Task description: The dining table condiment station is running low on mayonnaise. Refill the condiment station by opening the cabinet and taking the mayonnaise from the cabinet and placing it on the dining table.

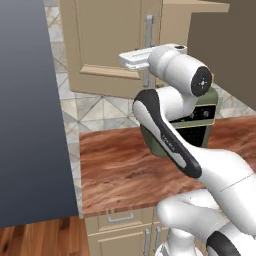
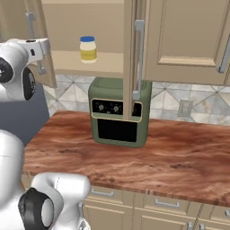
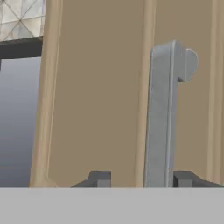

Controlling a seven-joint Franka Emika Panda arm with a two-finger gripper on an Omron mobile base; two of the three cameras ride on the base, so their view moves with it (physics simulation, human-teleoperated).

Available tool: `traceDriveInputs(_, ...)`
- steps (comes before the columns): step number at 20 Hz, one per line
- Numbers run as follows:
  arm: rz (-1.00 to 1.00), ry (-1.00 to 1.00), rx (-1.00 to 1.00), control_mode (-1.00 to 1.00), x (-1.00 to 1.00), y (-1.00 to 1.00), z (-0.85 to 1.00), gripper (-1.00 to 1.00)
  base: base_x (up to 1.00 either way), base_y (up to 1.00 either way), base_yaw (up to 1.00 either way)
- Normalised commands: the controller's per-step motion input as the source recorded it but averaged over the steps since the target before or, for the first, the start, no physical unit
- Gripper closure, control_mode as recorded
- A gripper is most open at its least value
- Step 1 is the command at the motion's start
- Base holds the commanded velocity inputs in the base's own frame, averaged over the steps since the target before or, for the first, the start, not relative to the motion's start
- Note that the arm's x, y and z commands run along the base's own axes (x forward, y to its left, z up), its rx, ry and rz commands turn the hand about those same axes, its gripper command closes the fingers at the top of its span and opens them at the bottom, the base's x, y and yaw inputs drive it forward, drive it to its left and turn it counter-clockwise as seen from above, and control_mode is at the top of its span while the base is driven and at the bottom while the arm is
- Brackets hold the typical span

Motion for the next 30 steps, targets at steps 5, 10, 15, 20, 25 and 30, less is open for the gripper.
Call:
traceDriveInputs(5,0.07,0.0,0.0,-1.0,-0.98,1.0,0.0,1.0,0.0,0.0,0.0)
traceDriveInputs(10,0.02,0.0,0.0,-1.0,-0.94,1.0,-0.02,-1.0,0.0,0.0,0.0)
traceDriveInputs(15,-0.02,0.04,0.19,-1.0,-0.44,-0.4,0.0,-1.0,0.0,0.0,0.0)
traceDriveInputs(20,-0.01,0.1,0.43,-1.0,-0.37,-1.0,0.0,-1.0,0.0,0.0,0.0)
traceDriveInputs(25,0.0,0.11,0.47,-1.0,-0.35,-1.0,0.01,-1.0,0.0,0.0,0.0)
traceDriveInputs(30,0.04,0.28,0.31,-1.0,0.47,-0.47,-0.18,-1.0,0.0,0.0,0.0)
